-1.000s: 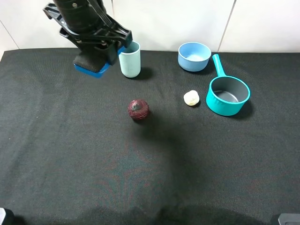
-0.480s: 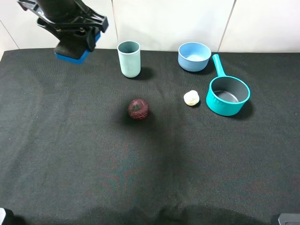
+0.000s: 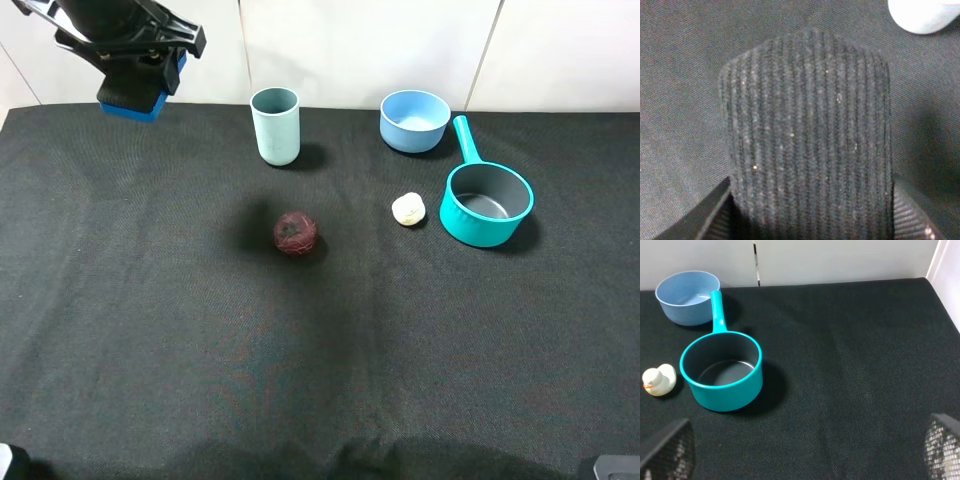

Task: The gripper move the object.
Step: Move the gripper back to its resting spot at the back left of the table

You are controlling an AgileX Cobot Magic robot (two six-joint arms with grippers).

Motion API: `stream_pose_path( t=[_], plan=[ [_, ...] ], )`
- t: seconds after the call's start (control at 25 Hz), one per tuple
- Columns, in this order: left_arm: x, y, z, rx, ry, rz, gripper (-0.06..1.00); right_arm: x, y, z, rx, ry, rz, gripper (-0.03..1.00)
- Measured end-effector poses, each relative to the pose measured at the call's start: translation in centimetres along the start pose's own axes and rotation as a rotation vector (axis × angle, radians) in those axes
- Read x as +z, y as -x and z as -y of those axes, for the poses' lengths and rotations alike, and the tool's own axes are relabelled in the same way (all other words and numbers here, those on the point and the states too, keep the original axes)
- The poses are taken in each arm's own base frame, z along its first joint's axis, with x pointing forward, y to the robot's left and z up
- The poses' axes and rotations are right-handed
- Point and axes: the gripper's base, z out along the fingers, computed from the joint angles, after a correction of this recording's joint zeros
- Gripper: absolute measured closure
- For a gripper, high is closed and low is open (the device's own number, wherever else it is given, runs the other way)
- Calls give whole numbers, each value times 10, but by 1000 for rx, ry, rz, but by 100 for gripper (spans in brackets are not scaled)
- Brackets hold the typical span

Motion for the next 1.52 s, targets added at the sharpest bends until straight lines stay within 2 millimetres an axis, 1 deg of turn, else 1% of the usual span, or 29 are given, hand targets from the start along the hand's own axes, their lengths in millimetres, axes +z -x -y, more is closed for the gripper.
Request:
stream_pose_path(
  t=[0.28,0.44,0.76,0.92,1.2,1.52],
  plan=[
    [20,-6,-12,-51,-3,26,31,0,0,0,0,0,0,27],
    [32,-3,-16,-68,-7,48,31,0,0,0,0,0,0,27],
    [84,0,-7,-53,-18,18,31,0,0,0,0,0,0,27],
    [104,2,-3,-57,-32,27,31,0,0,0,0,0,0,27],
    [129,4,2,-63,-59,65,31,0,0,0,0,0,0,27],
    [162,5,3,-68,-72,71,31,0,0,0,0,0,0,27]
  ],
)
